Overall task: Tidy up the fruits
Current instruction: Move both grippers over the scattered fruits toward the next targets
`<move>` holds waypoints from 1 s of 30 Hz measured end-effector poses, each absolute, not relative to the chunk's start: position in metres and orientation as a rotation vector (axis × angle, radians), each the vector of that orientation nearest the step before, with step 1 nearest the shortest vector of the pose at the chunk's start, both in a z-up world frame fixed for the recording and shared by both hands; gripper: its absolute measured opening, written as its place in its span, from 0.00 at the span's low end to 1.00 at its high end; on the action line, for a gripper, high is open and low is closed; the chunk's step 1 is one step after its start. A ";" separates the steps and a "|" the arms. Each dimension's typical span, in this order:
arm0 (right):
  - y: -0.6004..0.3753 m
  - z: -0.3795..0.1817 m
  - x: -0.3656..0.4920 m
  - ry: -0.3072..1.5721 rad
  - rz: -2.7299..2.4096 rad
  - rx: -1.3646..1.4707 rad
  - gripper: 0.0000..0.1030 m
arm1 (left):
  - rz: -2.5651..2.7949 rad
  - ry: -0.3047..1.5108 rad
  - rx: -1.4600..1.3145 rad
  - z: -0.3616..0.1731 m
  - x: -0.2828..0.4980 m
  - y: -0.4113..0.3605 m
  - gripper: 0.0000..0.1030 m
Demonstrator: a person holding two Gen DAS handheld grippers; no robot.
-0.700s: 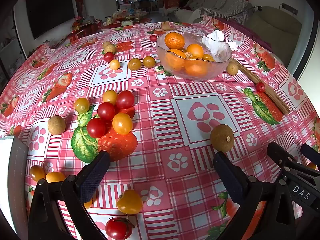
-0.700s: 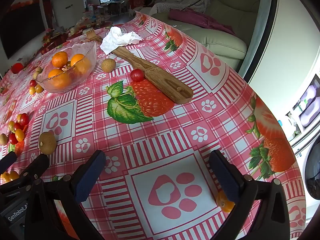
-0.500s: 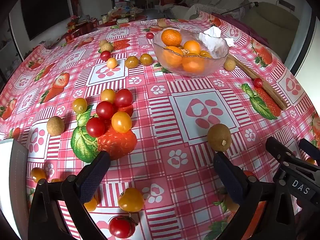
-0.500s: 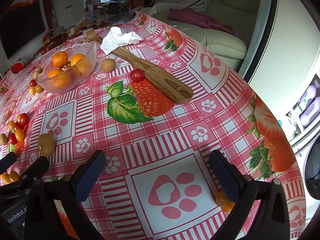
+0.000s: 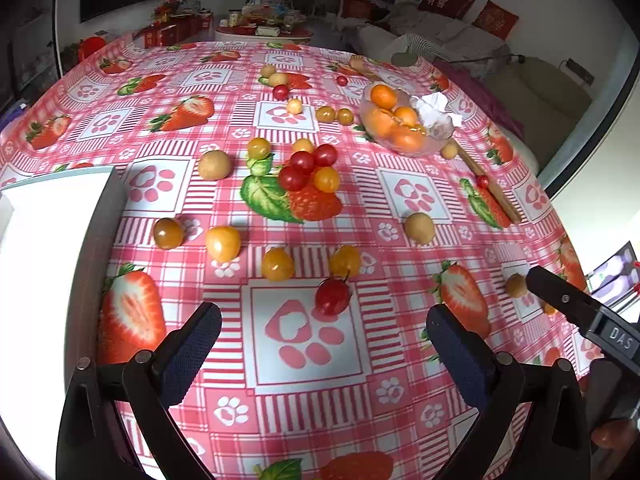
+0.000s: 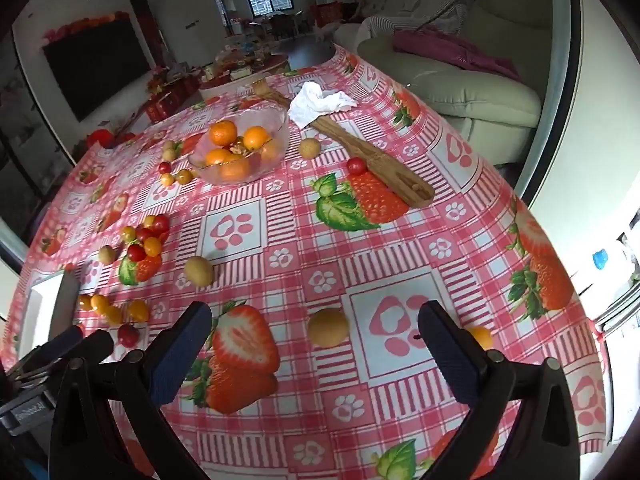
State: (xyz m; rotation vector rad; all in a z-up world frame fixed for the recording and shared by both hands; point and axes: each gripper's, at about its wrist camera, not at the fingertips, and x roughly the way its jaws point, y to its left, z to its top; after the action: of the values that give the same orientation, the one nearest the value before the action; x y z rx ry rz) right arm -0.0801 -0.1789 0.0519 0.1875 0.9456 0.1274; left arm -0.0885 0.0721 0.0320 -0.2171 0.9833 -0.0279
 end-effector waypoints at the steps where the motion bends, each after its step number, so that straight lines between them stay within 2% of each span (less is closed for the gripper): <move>1: -0.179 0.051 -0.087 0.956 0.136 0.190 1.00 | 0.000 0.993 -0.192 0.029 -0.094 0.072 1.00; 11: -0.189 0.037 -0.142 1.019 0.131 0.149 1.00 | 0.045 1.024 -0.138 0.022 -0.132 0.066 1.00; 30: -0.207 0.022 -0.156 1.071 0.096 0.180 1.00 | 0.060 1.065 -0.101 0.022 -0.141 0.055 1.00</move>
State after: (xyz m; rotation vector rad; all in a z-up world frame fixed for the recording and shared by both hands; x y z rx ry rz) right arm -0.1563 -0.2073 0.0217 0.1800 1.0707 0.0960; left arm -0.1414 0.0554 0.0220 -0.1013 1.0654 0.0604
